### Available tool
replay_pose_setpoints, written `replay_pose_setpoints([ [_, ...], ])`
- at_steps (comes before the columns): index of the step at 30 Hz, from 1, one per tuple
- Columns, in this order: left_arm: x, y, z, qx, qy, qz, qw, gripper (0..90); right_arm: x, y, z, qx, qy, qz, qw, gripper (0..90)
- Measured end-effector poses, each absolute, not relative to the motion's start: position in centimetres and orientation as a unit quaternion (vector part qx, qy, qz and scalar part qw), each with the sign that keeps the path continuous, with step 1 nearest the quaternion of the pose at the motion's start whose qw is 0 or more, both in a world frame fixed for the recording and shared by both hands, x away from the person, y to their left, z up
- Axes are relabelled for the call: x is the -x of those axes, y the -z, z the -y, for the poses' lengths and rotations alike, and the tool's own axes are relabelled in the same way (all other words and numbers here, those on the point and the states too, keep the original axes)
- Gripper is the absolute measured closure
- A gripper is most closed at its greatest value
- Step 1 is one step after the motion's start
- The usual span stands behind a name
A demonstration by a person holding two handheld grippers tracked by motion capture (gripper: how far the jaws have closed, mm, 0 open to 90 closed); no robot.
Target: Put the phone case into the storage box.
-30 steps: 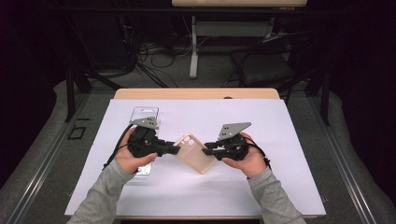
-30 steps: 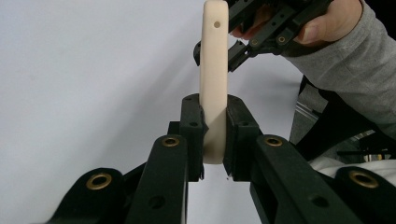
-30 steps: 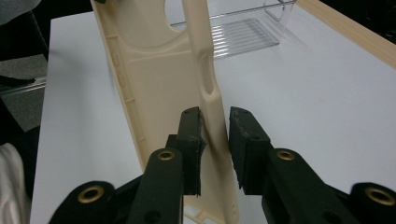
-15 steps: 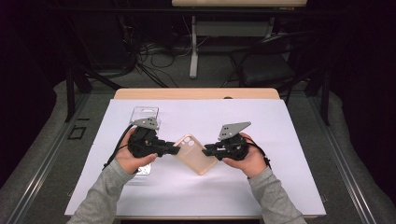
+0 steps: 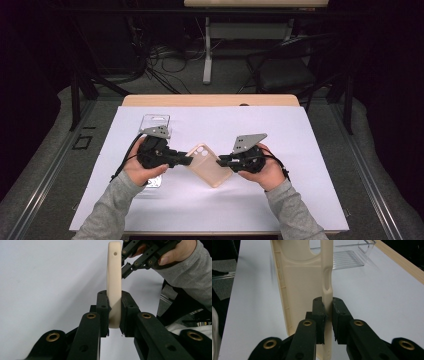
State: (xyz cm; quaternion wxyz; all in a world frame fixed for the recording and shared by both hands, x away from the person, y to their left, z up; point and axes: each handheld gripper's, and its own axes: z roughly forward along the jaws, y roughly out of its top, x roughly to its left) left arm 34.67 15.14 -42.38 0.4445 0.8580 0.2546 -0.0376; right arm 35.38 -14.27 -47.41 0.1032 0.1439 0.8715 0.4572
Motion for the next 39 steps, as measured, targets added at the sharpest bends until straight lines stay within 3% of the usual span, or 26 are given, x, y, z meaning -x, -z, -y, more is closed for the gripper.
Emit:
replay_pose_setpoints([
  [39,-34.83,42.29,-15.47,-0.848,0.034,-0.262,0.459,78.6,-35.04,47.06,14.29,-0.125,-0.464,-0.864,0.149,82.5],
])
